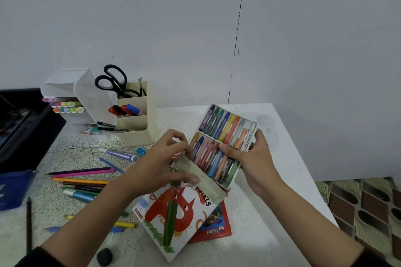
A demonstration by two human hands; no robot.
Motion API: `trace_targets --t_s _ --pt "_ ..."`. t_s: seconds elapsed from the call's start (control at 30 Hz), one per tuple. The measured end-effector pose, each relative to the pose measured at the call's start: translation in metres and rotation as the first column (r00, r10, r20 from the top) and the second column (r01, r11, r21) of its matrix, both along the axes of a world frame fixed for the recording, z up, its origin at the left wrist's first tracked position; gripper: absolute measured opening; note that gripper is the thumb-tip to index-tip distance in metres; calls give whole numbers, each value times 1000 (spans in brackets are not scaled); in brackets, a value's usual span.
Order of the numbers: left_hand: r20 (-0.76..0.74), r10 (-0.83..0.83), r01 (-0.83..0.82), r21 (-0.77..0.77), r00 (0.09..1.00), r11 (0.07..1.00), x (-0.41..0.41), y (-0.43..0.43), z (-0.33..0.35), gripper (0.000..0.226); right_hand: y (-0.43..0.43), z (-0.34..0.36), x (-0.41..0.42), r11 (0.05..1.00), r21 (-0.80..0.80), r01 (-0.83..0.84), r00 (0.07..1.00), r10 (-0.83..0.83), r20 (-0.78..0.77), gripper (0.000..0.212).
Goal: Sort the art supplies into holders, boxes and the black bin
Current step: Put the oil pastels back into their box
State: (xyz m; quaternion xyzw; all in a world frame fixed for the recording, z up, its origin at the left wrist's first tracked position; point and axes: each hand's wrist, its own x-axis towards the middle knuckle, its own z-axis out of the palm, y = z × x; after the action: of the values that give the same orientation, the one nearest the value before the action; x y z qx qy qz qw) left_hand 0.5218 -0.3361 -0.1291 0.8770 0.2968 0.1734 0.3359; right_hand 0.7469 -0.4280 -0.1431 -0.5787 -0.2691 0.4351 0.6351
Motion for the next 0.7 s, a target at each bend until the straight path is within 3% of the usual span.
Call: trace_targets --t_s 0.23,0.43,0.57,0.7 --pt "26 46 -44 -59 999 997 -3 3 -4 37 -2 -11 -10 999 3 44 994 -43 -97 67" --pt "-51 51 -53 -46 997 998 2 6 -8 41 4 -9 -7 1000 -18 22 981 -25 -194 71" --pt "-45 61 -65 -83 997 994 5 9 -14 44 2 -16 -12 998 -42 -41 971 30 -236 85" --pt "-28 77 -80 -157 997 984 6 12 -18 42 -1 -30 -20 999 -38 0 965 -10 -263 92"
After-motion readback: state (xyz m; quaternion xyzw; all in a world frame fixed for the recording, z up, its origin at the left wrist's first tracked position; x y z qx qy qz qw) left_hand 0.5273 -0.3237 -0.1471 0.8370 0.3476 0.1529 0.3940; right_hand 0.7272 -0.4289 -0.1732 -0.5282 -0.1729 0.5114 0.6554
